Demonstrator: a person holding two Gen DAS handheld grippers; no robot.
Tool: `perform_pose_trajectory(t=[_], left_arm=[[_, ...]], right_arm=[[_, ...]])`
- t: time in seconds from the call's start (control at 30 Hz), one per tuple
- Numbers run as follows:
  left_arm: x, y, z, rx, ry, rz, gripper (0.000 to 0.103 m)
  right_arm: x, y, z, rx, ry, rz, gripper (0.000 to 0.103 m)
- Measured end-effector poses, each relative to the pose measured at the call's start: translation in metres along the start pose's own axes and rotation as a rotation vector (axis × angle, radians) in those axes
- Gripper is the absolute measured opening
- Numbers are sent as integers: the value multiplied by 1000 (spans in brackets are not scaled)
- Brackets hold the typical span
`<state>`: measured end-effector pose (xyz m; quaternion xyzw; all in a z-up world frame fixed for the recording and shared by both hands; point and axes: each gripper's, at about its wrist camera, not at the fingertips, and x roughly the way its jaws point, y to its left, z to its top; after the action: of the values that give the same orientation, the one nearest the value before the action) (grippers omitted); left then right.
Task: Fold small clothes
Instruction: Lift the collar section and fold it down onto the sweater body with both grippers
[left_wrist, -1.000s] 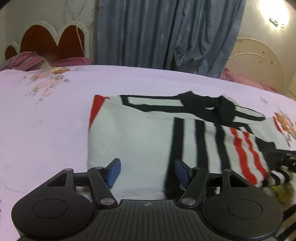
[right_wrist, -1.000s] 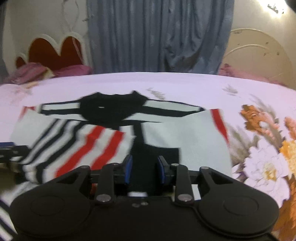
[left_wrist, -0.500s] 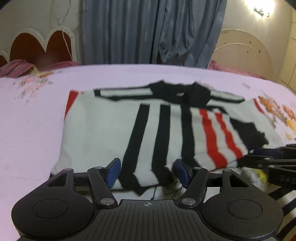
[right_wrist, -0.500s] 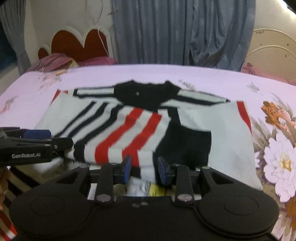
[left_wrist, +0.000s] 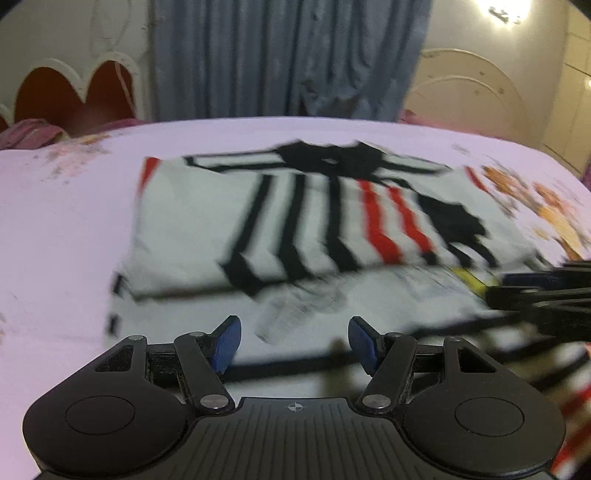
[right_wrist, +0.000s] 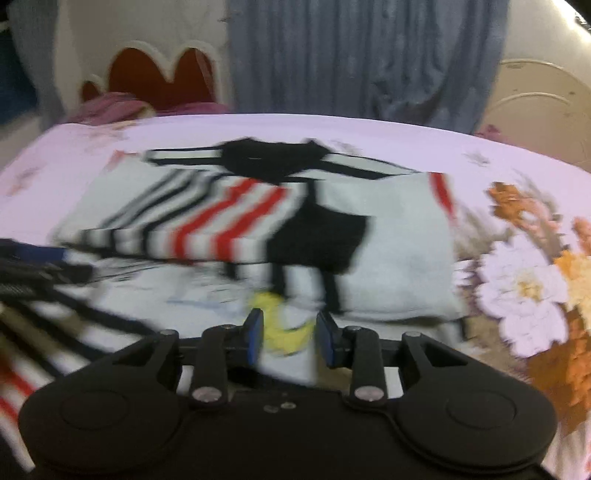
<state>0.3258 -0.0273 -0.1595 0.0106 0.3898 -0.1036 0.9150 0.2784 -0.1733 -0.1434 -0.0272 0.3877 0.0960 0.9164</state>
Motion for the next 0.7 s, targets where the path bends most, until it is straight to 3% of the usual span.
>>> perform_pose_trajectory(t=[0.13, 0.2, 0.3, 0.7], left_arm=[[-9, -19, -24, 44, 35, -22, 64], [-14, -20, -36, 66, 46, -13, 64], [-27, -10, -48, 59, 60, 2, 64], [-77, 34, -96, 52, 41, 19, 64]], right_arm=[[-6, 39, -14, -64, 32, 101, 30], [-6, 52, -23, -102, 49, 97, 30], [-10, 54, -37, -136, 56, 59, 29], [-60, 10, -85, 23, 73, -208, 29]])
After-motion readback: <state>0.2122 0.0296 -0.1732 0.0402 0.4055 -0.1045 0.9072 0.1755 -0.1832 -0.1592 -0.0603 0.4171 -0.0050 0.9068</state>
